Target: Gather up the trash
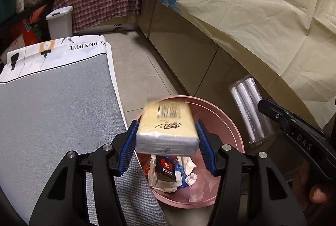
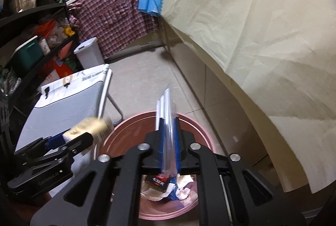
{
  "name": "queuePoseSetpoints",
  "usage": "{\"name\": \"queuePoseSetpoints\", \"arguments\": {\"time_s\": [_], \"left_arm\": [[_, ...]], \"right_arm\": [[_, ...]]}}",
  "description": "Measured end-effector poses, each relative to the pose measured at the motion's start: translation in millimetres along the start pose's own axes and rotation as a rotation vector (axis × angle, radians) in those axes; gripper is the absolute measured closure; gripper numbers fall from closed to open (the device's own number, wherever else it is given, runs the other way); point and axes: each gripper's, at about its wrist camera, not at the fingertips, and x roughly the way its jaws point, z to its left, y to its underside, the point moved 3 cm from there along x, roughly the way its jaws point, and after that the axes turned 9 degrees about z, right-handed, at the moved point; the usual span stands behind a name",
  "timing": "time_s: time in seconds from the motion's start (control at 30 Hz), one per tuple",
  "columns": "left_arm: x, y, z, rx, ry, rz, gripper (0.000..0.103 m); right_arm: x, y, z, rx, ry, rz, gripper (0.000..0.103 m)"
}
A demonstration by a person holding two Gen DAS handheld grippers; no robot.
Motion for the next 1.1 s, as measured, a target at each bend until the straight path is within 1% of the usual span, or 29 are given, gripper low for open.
{"name": "queuePoseSetpoints", "arguments": {"time_s": [0.07,0.1,0.23,0.33,0.53,0.6,0.67,0.73,0.8,0.83,0.87,0.9,0.97,1.07,1.1], "left_arm": [[-0.9,0.0,0.7,0.0,0.002,-0.001,0.043],[-1.9,0.2,1.4,-0.002,0.003,-0.003,0.043],[-12.9,4.3,7.7,-0.022,0.003,-0.013,0.043],[-25.2,11.2,10.0,-0.019,-0.002,-0.02,0.043],[-60.7,31.3,14.7,-0.007,-0.008,-0.049,0.042],[-73.6,39.0,16.0,-0.001,-0.011,-0.06,0.038],[-85.1,46.5,16.4,0.003,-0.016,-0.072,0.036],[-98.6,55.5,15.6,0.007,-0.022,-0.081,0.034],[-111.7,64.2,12.4,0.021,-0.028,-0.094,0.028],[-117.3,67.6,9.9,0.032,-0.03,-0.102,0.027],[-124.4,72.1,7.3,0.048,-0.036,-0.112,0.023],[-129.3,76.8,6.3,0.056,-0.039,-0.117,0.019],[-142.6,89.9,1.9,0.066,-0.043,-0.132,0.016],[-153.3,111.2,-0.4,0.056,-0.033,-0.128,0.01],[-154.9,117.7,-0.1,0.054,-0.036,-0.126,0.008]], "right_arm": [[0.5,-0.7,-2.1,0.018,-0.005,-0.004,0.067],[0.3,-0.6,-3.1,0.02,-0.003,-0.006,0.064],[2.4,0.8,-3.2,0.016,0.002,-0.001,0.062],[0.5,3.6,-1.8,0.009,0.009,0.002,0.061],[-17.8,12.7,4.5,-0.002,0.023,-0.027,0.05],[-27.3,19.4,9.0,-0.021,0.029,-0.039,0.046],[-35.7,26.1,11.8,-0.04,0.035,-0.049,0.041],[-50.1,35.3,13.3,-0.041,0.036,-0.072,0.032],[-72.4,44.9,14.4,-0.035,0.026,-0.129,0.016],[-81.6,48.7,15.9,-0.036,0.031,-0.151,0.012],[-91.5,53.9,17.2,-0.039,0.041,-0.168,0.008],[-99.3,59.2,18.2,-0.04,0.044,-0.175,0.006],[-110.7,68.0,20.0,-0.042,0.045,-0.174,0.005],[-132.3,90.4,22.1,-0.037,0.073,-0.17,0.005],[-140.4,101.4,23.7,-0.034,0.097,-0.163,0.005]]}}
